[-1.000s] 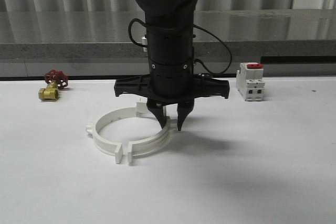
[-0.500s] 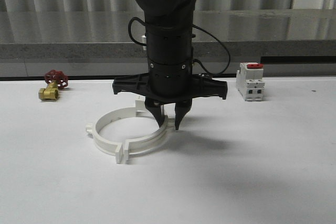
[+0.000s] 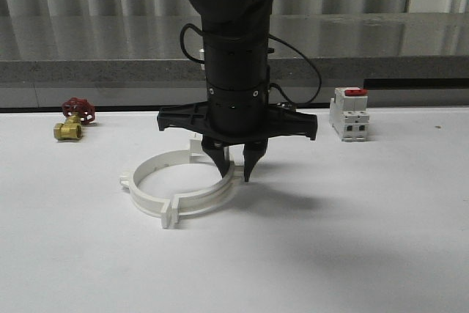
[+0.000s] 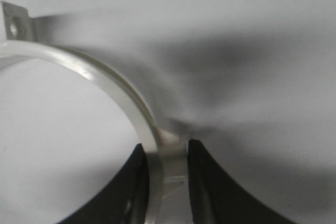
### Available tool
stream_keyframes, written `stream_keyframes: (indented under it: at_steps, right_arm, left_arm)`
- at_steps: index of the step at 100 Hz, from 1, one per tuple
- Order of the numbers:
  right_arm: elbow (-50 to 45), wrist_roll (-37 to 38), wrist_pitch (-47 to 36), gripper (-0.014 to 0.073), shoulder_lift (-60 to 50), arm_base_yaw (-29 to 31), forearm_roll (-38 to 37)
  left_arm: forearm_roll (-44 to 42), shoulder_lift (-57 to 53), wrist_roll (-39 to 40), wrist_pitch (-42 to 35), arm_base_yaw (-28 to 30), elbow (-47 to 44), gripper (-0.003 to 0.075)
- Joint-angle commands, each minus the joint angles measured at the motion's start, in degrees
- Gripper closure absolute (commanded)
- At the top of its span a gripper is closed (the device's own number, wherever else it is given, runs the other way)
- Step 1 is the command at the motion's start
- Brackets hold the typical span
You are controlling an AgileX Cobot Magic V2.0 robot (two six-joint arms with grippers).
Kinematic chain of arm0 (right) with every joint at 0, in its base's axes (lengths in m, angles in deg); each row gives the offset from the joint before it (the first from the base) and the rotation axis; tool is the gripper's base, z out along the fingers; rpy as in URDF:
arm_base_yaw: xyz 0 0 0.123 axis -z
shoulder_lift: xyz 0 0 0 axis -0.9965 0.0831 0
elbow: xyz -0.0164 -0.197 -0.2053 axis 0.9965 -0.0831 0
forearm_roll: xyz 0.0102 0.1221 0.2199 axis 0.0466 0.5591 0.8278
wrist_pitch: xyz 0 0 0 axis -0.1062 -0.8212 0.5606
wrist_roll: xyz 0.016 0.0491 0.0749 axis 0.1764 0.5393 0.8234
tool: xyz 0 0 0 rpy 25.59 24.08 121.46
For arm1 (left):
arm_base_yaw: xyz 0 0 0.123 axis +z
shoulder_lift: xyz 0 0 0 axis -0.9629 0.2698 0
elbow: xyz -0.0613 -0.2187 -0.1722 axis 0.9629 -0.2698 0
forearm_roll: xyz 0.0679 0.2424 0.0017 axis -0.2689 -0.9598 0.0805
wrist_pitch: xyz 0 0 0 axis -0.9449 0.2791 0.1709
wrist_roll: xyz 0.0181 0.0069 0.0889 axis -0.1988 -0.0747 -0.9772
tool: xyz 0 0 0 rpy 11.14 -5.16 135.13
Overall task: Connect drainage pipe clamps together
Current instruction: 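Carry the clamp half to the placed half and press their ends together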
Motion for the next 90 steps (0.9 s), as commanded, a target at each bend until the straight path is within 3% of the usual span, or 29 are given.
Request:
stream_keyframes:
  at_steps: [1, 90]
  right_arm:
    - [1.7, 0.4, -0.8, 0.0513, -3.4, 0.0, -0.8]
    - [1.7, 1.1, -0.4, 0.0513, -2.9, 0.0, -0.8]
  left_arm:
    - [0.2, 0.3, 0.0, -4.3, 0.1, 1.6, 0.0741]
    - [0.4, 0.3, 0.0, -4.3, 0.1, 1.6, 0.0741]
